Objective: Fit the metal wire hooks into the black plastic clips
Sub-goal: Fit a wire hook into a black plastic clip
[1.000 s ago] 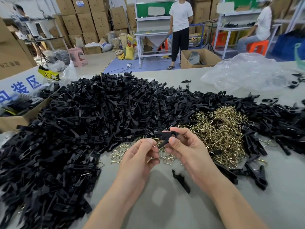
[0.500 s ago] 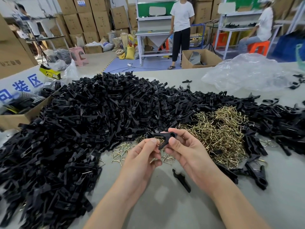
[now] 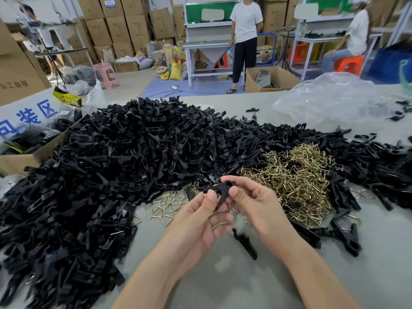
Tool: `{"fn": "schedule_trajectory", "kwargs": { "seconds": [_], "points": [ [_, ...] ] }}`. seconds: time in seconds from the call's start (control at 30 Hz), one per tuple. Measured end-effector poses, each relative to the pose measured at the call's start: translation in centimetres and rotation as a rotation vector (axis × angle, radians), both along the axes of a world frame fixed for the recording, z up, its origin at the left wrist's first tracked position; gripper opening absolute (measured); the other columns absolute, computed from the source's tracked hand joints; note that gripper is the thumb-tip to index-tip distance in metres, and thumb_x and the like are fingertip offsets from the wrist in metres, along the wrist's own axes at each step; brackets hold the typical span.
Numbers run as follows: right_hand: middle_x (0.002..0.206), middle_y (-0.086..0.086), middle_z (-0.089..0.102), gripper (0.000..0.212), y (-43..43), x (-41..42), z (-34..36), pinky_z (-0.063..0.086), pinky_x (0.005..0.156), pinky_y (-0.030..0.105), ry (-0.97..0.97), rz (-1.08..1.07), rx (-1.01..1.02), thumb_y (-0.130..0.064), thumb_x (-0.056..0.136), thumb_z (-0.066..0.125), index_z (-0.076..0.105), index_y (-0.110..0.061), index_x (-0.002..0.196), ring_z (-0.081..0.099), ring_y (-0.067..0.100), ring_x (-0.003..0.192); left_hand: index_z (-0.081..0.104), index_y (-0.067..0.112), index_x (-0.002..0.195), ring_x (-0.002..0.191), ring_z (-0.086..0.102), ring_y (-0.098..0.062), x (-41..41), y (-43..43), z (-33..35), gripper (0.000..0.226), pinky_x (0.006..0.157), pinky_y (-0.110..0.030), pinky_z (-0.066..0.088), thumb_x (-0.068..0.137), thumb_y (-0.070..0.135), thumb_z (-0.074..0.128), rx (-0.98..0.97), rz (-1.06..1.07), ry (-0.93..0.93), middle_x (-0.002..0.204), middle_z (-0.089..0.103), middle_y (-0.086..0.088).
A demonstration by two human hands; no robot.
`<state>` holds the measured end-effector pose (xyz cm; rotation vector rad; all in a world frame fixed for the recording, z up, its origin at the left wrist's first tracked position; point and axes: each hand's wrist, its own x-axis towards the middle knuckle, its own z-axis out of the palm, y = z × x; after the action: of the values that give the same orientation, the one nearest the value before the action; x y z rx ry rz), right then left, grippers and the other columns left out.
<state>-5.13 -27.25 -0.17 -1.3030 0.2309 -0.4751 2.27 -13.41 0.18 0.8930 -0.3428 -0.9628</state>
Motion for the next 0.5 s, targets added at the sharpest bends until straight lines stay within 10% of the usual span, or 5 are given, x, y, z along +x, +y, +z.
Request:
{"fn": "schedule_trajectory", "kwargs": {
  "seconds": [0.5],
  "points": [
    [0.116,0.034,0.066,0.040,-0.3,0.3,-1.1,0.045,0.105,0.063,0.018,0.042,0.038,-0.038,0.080,0.074,0.078,-0.014,0.112,0.060,0.054,0.102,0.075,0.019,0.114,0.065,0.055,-0.010,0.3,0.7,0.0,0.043,0.062,-0.025,0.054,0.075,0.029,0.088,-0.221,-0.122,0.221,0.082,0.060,-0.004]
  ]
}}
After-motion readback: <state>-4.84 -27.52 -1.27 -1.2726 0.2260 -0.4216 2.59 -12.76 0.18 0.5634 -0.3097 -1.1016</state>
